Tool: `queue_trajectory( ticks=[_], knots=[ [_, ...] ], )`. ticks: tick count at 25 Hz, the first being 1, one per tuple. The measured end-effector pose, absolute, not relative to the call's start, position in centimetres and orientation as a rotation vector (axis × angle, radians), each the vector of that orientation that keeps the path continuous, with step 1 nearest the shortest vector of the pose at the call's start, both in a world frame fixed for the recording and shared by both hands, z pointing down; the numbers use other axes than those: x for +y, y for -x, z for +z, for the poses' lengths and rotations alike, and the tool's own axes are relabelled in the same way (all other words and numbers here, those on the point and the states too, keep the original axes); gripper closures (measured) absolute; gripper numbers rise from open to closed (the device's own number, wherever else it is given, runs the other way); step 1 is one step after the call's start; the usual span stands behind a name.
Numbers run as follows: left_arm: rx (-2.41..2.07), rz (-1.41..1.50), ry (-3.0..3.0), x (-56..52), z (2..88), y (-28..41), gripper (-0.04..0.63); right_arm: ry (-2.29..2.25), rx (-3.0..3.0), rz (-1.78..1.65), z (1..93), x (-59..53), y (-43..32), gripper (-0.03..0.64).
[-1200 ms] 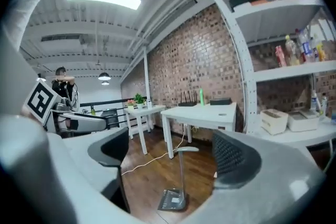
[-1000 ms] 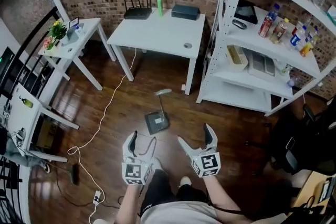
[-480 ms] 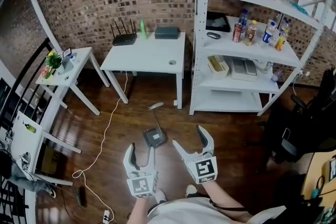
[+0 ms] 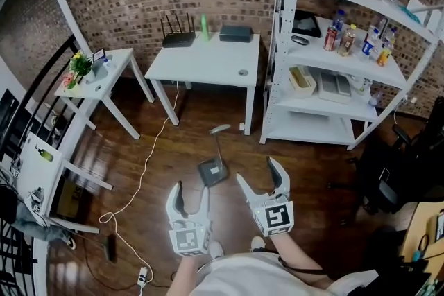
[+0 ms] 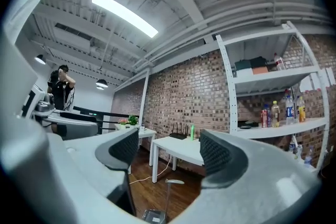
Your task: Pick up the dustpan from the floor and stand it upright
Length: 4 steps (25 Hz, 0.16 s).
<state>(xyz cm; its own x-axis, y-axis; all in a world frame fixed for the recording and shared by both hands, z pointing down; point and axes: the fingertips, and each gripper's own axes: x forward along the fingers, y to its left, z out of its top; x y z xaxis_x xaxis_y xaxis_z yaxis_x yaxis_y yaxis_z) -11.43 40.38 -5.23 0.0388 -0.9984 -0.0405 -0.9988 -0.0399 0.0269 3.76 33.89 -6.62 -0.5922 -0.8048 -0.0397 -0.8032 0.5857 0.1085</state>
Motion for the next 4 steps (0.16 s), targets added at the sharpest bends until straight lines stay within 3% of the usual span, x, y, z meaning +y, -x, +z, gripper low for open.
queue_trajectory(
  ticks=[4],
  knots=[
    [2.167, 0.076, 2.241, 40.8, -4.8, 13.0, 0.298, -1.385, -2.785, -0.152, -5.3, 34.3, -2.2, 0.265]
  ],
)
